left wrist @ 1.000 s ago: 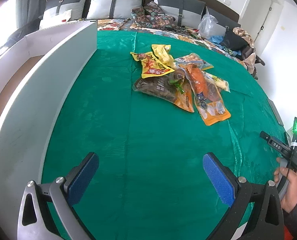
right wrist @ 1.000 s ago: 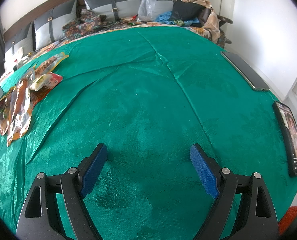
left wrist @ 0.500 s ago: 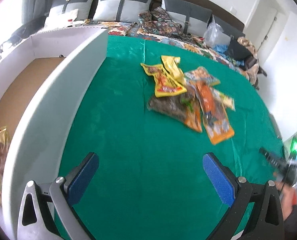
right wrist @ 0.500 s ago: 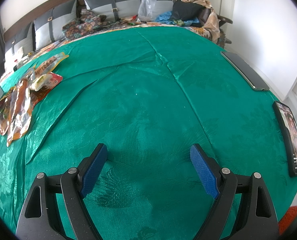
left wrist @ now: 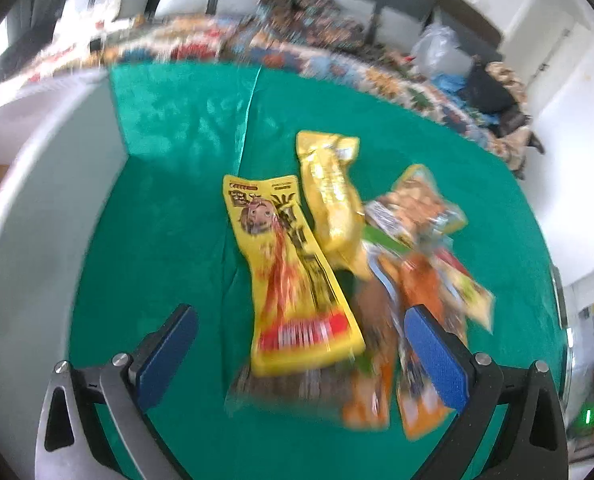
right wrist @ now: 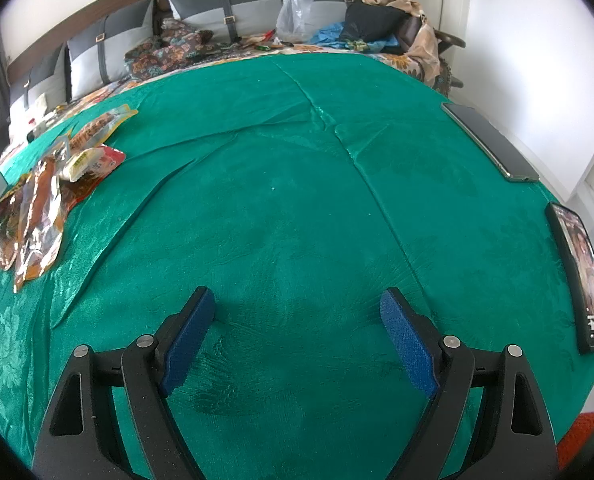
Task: Organize snacks
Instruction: 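Reach the left tool to the long yellow packet and grasp it, then lift the yellow packet off the pile with the left tool, then grasp the clear orange sausage bag with the right tool while the left tool holds the yellow packet, then carry both packets over the white box and open both tools to drop them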
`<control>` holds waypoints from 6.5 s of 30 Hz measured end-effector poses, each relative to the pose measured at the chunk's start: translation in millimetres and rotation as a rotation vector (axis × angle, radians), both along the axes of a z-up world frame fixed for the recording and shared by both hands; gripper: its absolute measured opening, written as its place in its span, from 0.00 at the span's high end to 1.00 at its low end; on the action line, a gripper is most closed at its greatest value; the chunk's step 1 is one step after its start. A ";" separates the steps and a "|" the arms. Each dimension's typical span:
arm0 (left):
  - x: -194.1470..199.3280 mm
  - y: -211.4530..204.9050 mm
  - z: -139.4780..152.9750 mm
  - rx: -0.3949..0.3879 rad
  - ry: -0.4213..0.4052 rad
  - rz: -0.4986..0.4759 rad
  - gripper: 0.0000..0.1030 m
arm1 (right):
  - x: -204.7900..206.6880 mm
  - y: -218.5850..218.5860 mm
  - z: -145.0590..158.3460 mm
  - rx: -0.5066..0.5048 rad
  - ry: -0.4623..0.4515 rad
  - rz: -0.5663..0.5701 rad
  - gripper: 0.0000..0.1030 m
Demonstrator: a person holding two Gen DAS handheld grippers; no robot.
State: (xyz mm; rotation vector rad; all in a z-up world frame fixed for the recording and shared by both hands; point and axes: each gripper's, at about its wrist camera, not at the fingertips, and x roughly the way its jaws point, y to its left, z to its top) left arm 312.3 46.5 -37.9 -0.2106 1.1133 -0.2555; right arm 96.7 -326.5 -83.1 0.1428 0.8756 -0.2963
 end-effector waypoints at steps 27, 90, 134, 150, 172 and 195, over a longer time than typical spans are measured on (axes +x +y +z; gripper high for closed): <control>-172.5 62.0 -8.2 -0.036 0.035 -0.097 0.81 | -0.5 0.3 0.4 0.000 0.000 0.000 0.15; -223.2 44.9 -23.6 0.104 -0.140 -0.051 0.84 | 170.8 251.0 17.1 -0.132 0.239 0.599 0.32; -234.2 86.2 -24.5 -0.148 -0.141 0.027 0.99 | 142.0 202.4 39.5 0.086 0.316 0.678 0.69; -216.9 61.1 -28.6 0.080 -0.080 -0.032 0.17 | 85.0 130.2 70.4 0.601 0.142 0.536 0.68; -257.1 178.2 82.3 -0.403 -0.291 0.163 0.63 | 86.0 210.1 128.8 0.848 0.087 0.668 0.68; -245.1 246.1 74.1 0.139 -0.396 0.377 0.20 | 106.8 392.4 109.6 0.375 0.012 0.838 0.29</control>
